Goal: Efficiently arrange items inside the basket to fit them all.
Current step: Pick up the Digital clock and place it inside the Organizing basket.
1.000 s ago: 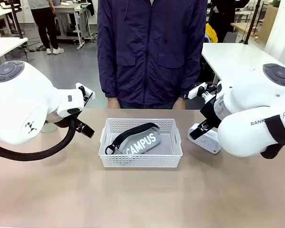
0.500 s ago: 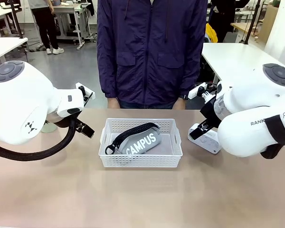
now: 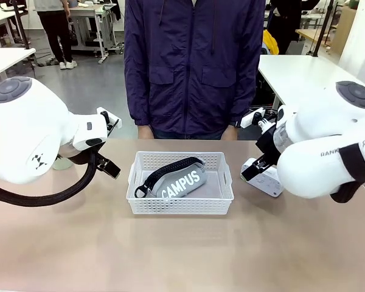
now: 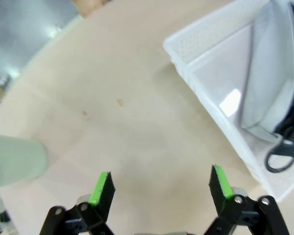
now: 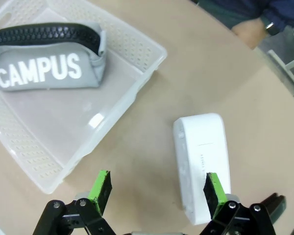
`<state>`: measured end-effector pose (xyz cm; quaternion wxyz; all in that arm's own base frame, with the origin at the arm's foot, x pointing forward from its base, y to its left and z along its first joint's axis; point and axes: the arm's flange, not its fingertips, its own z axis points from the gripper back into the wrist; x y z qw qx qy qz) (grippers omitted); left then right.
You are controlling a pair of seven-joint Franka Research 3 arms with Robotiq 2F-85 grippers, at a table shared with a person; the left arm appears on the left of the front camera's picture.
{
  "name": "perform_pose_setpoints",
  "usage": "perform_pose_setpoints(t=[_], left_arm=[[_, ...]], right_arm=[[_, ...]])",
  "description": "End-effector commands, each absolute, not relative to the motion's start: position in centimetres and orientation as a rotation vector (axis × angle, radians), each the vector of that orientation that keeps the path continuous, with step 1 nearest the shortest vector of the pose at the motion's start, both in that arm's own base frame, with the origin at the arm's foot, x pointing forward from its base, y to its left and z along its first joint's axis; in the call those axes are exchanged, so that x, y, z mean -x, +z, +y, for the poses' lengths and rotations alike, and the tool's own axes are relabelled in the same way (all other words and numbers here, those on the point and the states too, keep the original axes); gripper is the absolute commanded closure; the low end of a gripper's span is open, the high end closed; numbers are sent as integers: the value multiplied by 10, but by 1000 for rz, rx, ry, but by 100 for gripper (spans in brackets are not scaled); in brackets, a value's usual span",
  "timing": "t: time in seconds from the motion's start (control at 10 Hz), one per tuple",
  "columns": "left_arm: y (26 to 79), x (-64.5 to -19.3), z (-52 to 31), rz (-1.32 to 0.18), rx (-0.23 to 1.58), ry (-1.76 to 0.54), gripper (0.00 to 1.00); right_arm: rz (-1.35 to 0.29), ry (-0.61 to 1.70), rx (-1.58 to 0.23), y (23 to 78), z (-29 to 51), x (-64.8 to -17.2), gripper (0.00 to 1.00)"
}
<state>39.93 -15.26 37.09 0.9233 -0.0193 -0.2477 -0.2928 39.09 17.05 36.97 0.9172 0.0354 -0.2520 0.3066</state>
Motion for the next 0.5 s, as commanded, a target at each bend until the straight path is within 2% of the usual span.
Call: perform_pose_setpoints(t=[0.0, 0.1, 0.2, 0.3, 0.4], left_arm=[[399, -365, -129, -447, 155, -615, 0], [418, -349, -113, -458, 222, -589, 0], [443, -330, -95, -471, 304, -434, 0], [457, -314, -76, -471, 346, -351, 0], [468, -298, -50, -511, 434, -350, 0]], right_arm=[[-466, 599, -207, 402, 130, -366, 0], [-495, 561, -252, 420, 111, -351, 0], [-511, 536, -301, 440, 87, -332, 0], [-519, 513, -397, 455, 62, -315, 0], [-507, 374, -540, 469, 29, -304, 0]])
